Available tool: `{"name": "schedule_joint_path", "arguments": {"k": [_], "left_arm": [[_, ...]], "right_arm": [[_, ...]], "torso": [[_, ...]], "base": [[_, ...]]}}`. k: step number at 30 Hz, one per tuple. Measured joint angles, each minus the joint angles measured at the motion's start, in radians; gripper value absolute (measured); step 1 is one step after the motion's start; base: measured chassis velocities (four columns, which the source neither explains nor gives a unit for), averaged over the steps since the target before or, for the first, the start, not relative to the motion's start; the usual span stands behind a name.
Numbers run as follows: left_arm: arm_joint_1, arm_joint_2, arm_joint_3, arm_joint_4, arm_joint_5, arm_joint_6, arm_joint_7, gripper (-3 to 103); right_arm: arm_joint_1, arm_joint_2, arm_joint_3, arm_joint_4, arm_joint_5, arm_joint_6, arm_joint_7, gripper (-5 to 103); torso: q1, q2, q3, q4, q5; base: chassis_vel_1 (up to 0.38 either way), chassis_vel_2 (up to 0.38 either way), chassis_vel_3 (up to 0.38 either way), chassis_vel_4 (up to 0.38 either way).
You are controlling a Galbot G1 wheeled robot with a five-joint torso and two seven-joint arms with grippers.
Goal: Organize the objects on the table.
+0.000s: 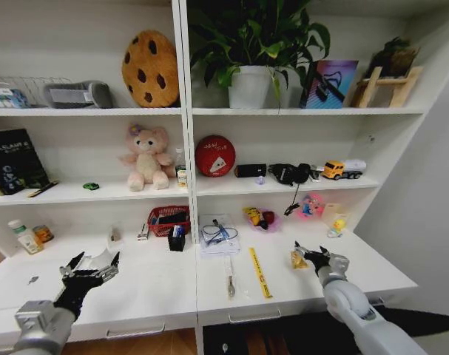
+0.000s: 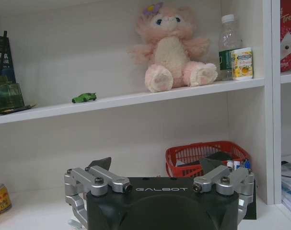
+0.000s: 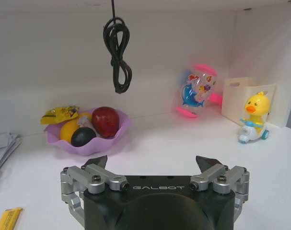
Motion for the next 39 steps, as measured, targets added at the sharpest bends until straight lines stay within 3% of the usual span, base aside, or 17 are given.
{"name": "schedule_joint_path", "arguments": {"k": [9, 14, 17, 21, 24, 27, 35, 39], "left_arm": [[0.0, 0.0, 0.0, 0.0, 0.0, 0.0, 0.0, 100], [0.0, 0.0, 0.0, 0.0, 0.0, 0.0, 0.0, 100], [0.0, 0.0, 0.0, 0.0, 0.0, 0.0, 0.0, 100], [0.0, 0.0, 0.0, 0.0, 0.0, 0.0, 0.0, 100], [0.0, 0.0, 0.0, 0.0, 0.0, 0.0, 0.0, 100], [0.0, 0.0, 0.0, 0.0, 0.0, 0.0, 0.0, 100], [0.0, 0.0, 0.0, 0.0, 0.0, 0.0, 0.0, 100], [0.0, 0.0, 0.0, 0.0, 0.0, 0.0, 0.0, 100]], "right_arm": [[0.094, 0.021, -0.096, -0.123, 0.005, -0.012, 0.0, 101], [0.101, 0.031, -0.108, -0.158, -0.007, -0.007, -0.007, 92], [0.099, 0.033, -0.109, -0.167, -0.017, 0.004, -0.022, 76], [0.1, 0.034, -0.108, -0.167, -0.018, 0.007, -0.024, 65], [0.1, 0.034, -0.108, -0.169, -0.016, 0.01, -0.028, 48], [0.1, 0.034, -0.107, -0.17, -0.015, 0.011, -0.028, 42], [0.088, 0.031, -0.094, -0.169, -0.013, 0.012, -0.027, 10], [0.084, 0.029, -0.087, -0.166, -0.011, 0.013, -0.028, 2]], "torso": [[0.0, 0.0, 0.0, 0.0001, 0.0001], [0.0, 0.0, 0.0, -0.0001, 0.0], [0.0, 0.0, 0.0, 0.0, 0.0], [0.0, 0.0, 0.0, 0.0, 0.0], [0.0, 0.0, 0.0, 0.0, 0.0], [0.0, 0.0, 0.0, 0.0, 0.0], [0.0, 0.0, 0.0, 0.0, 0.0], [0.0, 0.0, 0.0, 0.0, 0.0001]], "base": [[0.0, 0.0, 0.0, 0.0], [0.0, 0.0, 0.0, 0.0], [0.0, 0.0, 0.0, 0.0], [0.0, 0.0, 0.0, 0.0], [0.0, 0.0, 0.0, 0.0], [0.0, 0.0, 0.0, 0.0], [0.0, 0.0, 0.0, 0.0], [0.0, 0.0, 0.0, 0.0]]}}
